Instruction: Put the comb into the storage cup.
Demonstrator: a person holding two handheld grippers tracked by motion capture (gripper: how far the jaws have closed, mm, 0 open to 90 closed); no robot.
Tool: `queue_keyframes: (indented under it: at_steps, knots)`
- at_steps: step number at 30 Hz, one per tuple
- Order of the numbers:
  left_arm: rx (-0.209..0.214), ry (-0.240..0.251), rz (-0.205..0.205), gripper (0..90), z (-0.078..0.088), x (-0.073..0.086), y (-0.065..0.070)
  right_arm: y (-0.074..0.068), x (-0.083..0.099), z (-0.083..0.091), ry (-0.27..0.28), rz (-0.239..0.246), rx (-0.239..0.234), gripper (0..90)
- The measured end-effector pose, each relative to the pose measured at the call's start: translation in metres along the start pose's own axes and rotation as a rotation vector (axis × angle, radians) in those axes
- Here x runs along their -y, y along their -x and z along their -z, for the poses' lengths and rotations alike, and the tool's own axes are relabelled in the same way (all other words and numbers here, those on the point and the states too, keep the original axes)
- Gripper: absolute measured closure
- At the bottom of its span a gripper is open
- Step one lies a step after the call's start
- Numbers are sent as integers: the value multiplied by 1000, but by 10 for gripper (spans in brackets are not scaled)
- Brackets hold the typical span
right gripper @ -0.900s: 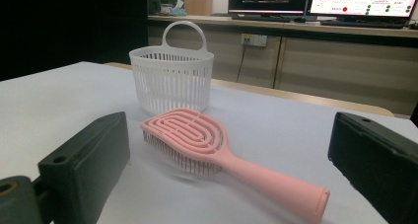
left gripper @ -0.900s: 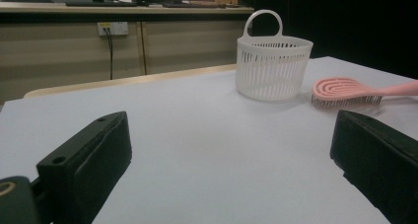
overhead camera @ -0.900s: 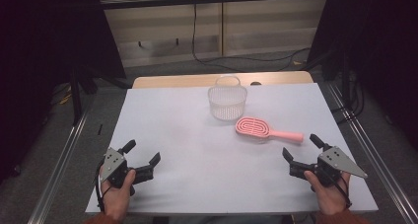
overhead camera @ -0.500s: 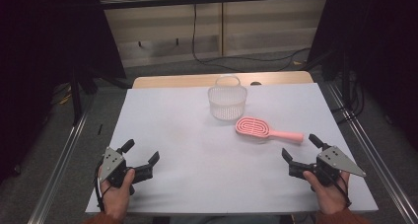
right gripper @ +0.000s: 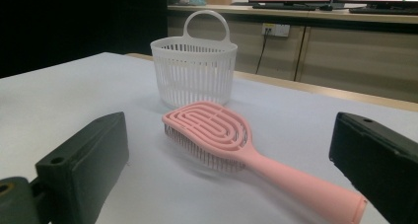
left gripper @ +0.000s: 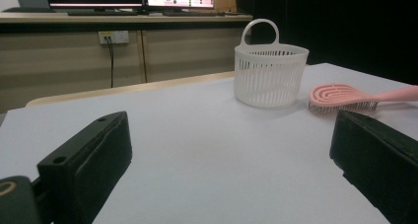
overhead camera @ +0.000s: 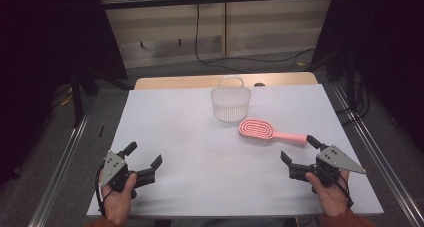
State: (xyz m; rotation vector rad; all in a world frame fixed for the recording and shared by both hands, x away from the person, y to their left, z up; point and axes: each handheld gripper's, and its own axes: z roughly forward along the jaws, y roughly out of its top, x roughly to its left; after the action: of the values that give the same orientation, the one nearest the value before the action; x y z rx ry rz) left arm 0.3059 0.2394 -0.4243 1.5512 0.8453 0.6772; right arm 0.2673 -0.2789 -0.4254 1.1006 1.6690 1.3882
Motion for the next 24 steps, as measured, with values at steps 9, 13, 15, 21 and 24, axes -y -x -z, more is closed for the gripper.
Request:
queue_keyframes:
  at_steps: [9, 13, 15, 21, 24]
  knots:
    - [-13, -3, -8, 25, 1, 0, -1, 0, -5, -8, -19, 26, -2, 12]
    - [-10, 2, -15, 25, 1, 0, -1, 2, -6, -9, -1, 11, -8, 10]
    - [-9, 15, -19, 25, 1, -1, 1, 3, -7, -10, 10, 17, 4, 10]
    - [0, 10, -28, 25, 1, -1, 2, 6, -8, -12, 17, 5, -1, 17]
    - [0, 9, -30, 25, 1, -1, 2, 7, -10, -17, 19, 11, 1, 18]
